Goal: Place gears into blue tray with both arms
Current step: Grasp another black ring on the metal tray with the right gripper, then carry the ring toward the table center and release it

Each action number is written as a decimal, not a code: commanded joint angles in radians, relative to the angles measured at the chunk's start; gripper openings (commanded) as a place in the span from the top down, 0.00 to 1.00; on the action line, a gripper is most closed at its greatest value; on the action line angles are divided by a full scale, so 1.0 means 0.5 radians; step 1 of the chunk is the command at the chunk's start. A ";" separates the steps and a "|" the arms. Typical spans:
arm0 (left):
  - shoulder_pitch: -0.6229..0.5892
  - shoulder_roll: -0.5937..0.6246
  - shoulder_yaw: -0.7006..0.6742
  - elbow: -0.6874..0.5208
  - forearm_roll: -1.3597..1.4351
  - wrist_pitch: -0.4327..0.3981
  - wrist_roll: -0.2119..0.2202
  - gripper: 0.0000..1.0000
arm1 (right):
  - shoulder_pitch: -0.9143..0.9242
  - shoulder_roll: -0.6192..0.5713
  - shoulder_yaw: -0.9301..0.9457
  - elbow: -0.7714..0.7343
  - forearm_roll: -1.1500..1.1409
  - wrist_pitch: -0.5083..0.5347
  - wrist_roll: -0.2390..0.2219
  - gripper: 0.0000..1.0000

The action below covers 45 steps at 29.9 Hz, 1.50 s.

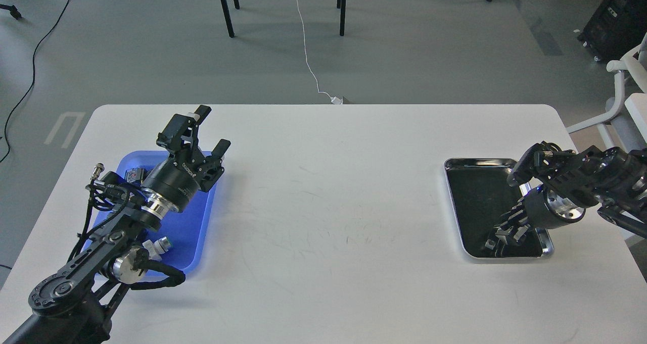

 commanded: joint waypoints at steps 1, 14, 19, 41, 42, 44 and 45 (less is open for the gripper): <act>0.000 0.000 0.000 0.000 0.000 0.000 0.000 0.02 | 0.000 0.001 -0.001 0.004 0.000 0.000 0.001 0.85; 0.000 -0.003 -0.003 0.000 0.000 0.000 0.003 0.02 | 0.202 -0.039 0.011 0.173 0.144 0.000 0.001 0.87; -0.003 -0.006 -0.003 0.000 0.000 0.000 0.000 0.02 | 0.420 -0.005 0.011 0.256 0.331 0.000 0.001 0.87; 0.006 0.015 -0.031 -0.024 -0.040 0.003 0.000 0.02 | 0.417 1.335 -0.103 -0.547 0.700 0.000 0.001 0.86; 0.006 0.015 -0.031 -0.024 -0.040 0.003 0.000 0.02 | 0.405 1.384 -0.106 -0.578 0.700 0.000 0.001 0.86; 0.006 0.015 -0.031 -0.024 -0.040 0.003 0.000 0.02 | 0.387 1.419 -0.112 -0.615 0.703 0.000 0.001 0.86; 0.006 0.018 -0.031 -0.024 -0.040 0.003 0.000 0.02 | 0.383 1.419 -0.127 -0.621 0.703 0.000 0.001 0.86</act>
